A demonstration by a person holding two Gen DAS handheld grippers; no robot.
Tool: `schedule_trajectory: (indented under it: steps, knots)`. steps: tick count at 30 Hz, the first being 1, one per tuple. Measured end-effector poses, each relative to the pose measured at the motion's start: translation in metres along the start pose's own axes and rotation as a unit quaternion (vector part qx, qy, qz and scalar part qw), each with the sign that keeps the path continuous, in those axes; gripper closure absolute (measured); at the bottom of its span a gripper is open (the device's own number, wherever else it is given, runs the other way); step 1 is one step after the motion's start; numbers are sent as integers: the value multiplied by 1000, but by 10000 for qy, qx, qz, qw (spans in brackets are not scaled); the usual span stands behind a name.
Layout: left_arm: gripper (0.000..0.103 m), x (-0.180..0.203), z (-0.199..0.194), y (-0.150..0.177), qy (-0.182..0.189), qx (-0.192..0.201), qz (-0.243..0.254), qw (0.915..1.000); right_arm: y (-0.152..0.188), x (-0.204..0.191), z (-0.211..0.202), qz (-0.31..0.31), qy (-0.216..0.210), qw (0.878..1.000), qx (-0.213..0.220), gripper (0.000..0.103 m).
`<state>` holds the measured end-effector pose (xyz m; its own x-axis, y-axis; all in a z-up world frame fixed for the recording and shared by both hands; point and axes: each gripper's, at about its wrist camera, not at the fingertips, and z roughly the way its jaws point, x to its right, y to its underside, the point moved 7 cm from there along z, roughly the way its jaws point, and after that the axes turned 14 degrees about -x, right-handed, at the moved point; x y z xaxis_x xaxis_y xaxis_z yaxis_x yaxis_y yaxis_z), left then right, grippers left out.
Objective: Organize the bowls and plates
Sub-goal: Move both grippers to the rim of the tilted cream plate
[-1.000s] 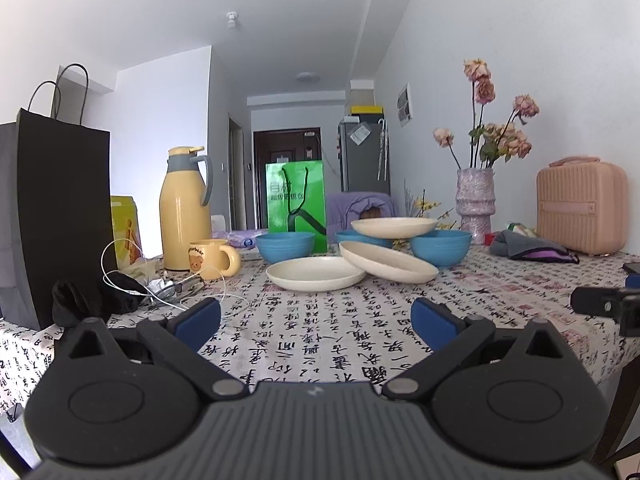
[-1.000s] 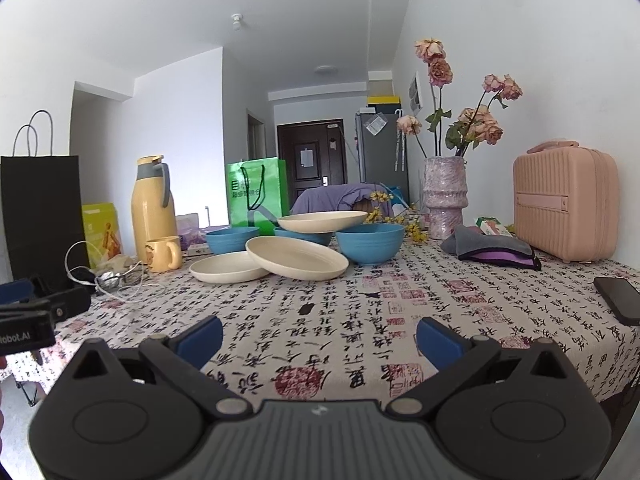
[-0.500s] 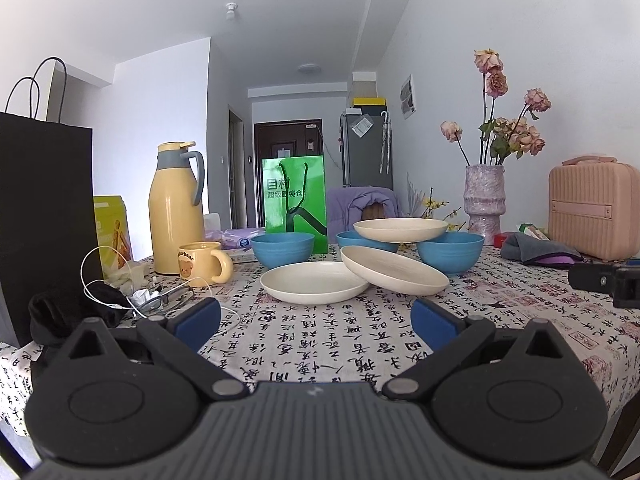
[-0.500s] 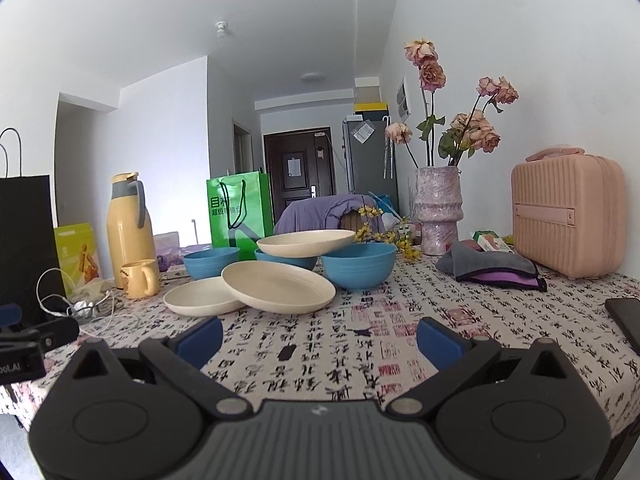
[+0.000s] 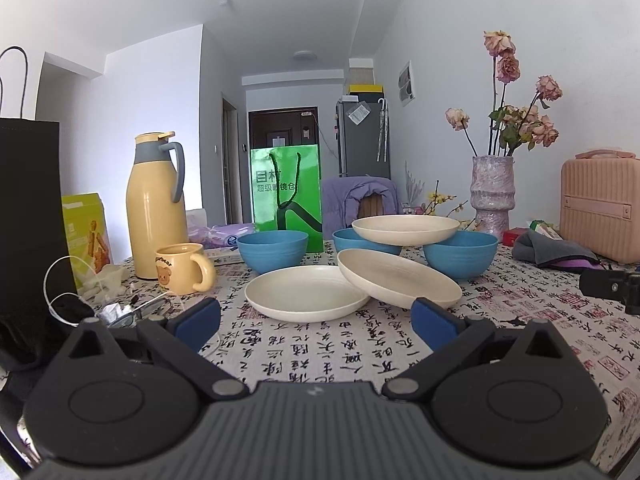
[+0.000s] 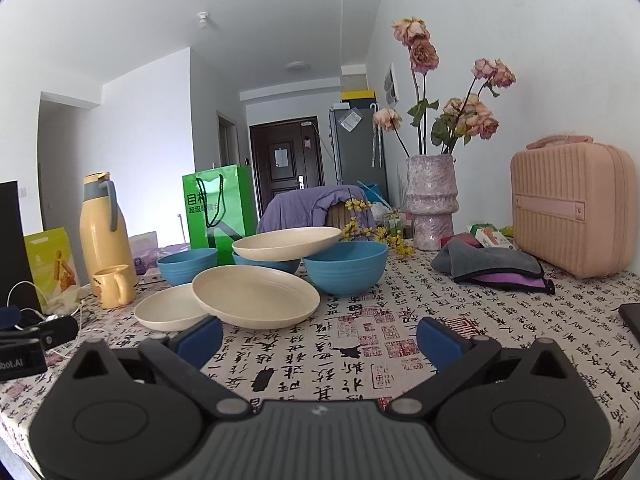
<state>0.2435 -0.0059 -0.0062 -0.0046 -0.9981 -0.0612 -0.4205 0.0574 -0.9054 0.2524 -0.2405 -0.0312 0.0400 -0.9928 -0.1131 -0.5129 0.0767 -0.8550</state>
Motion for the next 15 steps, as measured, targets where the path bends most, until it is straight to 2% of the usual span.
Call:
schedule_trajectory:
  steps: [8,12,15]
  knots:
    - [0,3,47,-26,-30,-183,-94,9998,-27,4,52,262,-316,9981,-459,0]
    - [0,9,69,-43,-46,-122,6,9999,-42,5,85,397,-873,9916,-863,0]
    - [0,10,89,-54,-50,-171,58,9998,-52,4,108,428,-900,9900,-1001,0]
